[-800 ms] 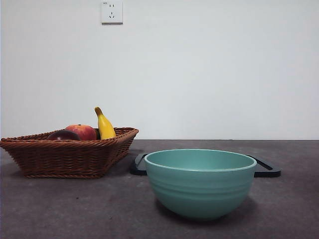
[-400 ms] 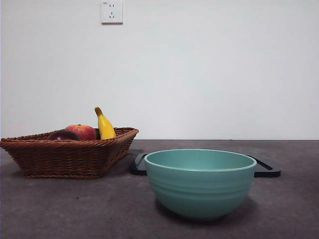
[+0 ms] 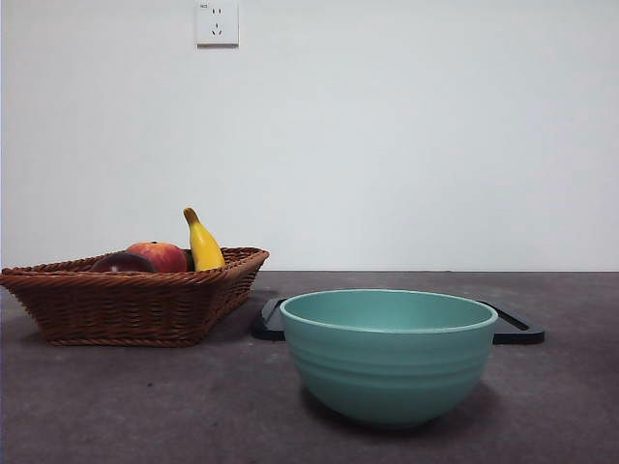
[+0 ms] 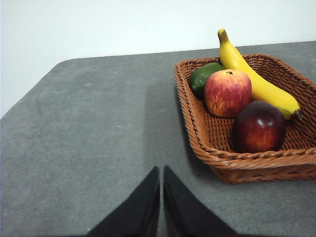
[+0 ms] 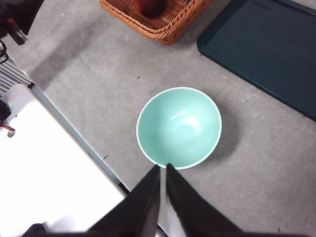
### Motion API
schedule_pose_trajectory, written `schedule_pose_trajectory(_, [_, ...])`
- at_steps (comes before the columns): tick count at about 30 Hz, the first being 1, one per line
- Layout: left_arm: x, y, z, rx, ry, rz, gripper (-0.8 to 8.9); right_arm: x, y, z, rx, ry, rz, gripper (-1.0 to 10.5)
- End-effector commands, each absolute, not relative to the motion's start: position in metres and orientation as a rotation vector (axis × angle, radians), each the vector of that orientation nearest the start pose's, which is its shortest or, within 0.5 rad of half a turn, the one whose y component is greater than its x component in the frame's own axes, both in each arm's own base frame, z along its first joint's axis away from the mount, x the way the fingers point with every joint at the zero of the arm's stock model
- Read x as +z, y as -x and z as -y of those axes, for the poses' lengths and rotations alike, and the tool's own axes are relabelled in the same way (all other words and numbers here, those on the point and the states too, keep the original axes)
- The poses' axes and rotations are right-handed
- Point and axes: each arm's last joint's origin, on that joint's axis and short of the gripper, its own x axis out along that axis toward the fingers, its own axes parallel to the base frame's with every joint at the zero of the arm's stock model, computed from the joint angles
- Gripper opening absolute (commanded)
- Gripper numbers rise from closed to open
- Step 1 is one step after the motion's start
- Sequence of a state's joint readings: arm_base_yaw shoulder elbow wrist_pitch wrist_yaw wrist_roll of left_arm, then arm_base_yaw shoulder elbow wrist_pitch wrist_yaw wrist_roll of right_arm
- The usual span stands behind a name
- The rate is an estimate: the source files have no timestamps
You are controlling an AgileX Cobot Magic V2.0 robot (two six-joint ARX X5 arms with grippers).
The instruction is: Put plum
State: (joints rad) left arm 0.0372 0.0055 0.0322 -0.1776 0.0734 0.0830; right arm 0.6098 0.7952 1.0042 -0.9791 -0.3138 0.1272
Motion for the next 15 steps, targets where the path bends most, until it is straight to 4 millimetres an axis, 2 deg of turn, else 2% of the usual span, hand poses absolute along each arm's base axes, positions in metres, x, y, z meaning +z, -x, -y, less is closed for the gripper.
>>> schedule_pose_trajectory(1, [0.149, -0.096, -0.002, -0.037, -0.063, -0.178, 0.1, 0.34, -0.102, -0.084, 0.84, 0.013, -0.818, 0.1])
schedule_pose_trajectory(5, [0.149, -0.096, -0.002, -0.037, -0.063, -0.178, 0.1, 0.341, -0.104, -0.083, 0.836, 0.051, -0.789, 0.1])
schedule_pose_trajectory(9, [0.149, -0.096, -0.002, -0.037, -0.063, -0.178, 0.1, 0.346, -0.111, -0.072, 0.752, 0.065, -0.605, 0.1])
schedule_pose_trajectory(12, [0.149, -0.096, -0.002, -0.037, -0.063, -0.178, 0.1, 0.347, -0.113, -0.056, 0.645, 0.011, -0.445, 0.1])
schedule_pose_trajectory(15, [0.149, -0.096, -0.002, -0.037, -0.063, -0.178, 0.1, 0.338, -0.112, -0.039, 0.522, -0.009, -0.34, 0.1])
